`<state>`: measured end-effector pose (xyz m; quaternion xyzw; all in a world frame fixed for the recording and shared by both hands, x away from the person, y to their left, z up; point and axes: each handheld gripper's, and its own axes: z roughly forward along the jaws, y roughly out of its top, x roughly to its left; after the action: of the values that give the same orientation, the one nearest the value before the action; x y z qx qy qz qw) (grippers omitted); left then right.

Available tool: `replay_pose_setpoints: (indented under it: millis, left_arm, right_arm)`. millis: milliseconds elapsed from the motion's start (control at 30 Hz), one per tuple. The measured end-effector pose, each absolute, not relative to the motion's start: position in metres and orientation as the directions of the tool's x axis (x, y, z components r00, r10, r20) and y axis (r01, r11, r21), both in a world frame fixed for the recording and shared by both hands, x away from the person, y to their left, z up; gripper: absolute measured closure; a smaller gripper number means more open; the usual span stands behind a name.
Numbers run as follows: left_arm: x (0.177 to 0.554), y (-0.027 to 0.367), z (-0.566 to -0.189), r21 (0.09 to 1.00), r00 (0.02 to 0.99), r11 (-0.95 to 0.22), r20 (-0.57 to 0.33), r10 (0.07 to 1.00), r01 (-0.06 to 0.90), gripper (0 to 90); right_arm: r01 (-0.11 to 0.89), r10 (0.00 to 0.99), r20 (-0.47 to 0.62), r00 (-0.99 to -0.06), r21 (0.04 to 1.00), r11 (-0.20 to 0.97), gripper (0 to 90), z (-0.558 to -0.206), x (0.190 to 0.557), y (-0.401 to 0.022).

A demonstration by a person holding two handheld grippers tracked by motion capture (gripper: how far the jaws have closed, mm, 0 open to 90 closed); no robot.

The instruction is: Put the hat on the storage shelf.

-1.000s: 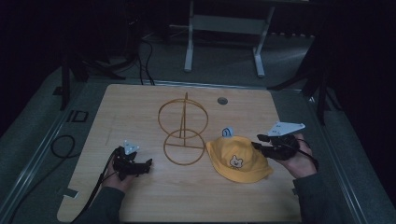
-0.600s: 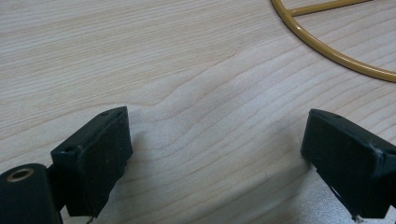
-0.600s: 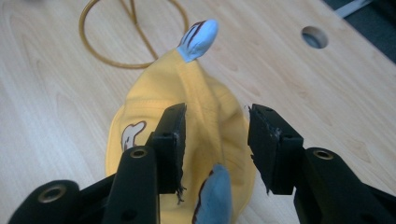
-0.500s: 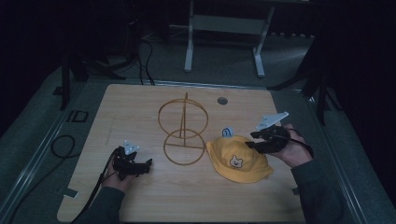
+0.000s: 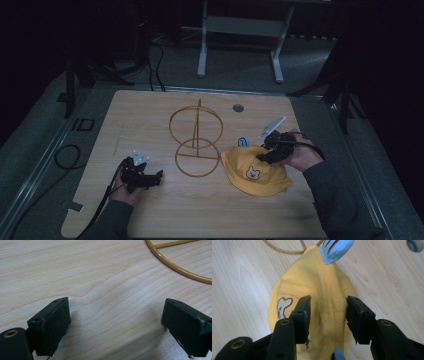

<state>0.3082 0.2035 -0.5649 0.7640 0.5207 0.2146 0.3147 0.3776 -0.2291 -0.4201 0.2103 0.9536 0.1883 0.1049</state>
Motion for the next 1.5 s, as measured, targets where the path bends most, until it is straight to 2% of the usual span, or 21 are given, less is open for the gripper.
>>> replay_pose_setpoints:
  millis: [67,167,300,500,900,1500]
  left_arm:
    - [0.308,0.203,-0.565,0.704,0.366,-0.259,0.000,0.931,0.661,8.8]
    - [0.308,0.203,-0.565,0.704,0.365,-0.259,0.000,0.931,0.661,8.8]
    - [0.308,0.203,-0.565,0.705,0.366,-0.259,0.000,0.931,0.661,8.8]
    - [0.308,0.203,-0.565,0.704,0.365,-0.259,0.000,0.931,0.661,8.8]
    - [0.308,0.203,-0.565,0.704,0.365,-0.259,-0.001,0.931,0.661,8.8]
    - [0.308,0.204,-0.565,0.703,0.366,-0.260,-0.001,0.931,0.663,8.8]
  right_arm:
    - [0.360,0.425,-0.115,-0.898,0.367,0.858,56.4,-0.424,0.380,-0.226]
    - [0.342,0.396,-0.101,-0.913,0.341,0.876,71.9,-0.425,0.382,-0.224]
    - [0.304,0.358,-0.117,-0.926,0.326,0.895,78.5,-0.422,0.380,-0.221]
    - [0.269,0.328,-0.144,-0.934,0.321,0.908,79.3,-0.416,0.374,-0.219]
    - [0.241,0.329,-0.235,-0.915,0.338,0.910,79.3,-0.392,0.372,-0.228]
    - [0.216,0.327,-0.300,-0.896,0.348,0.912,79.1,-0.362,0.372,-0.239]
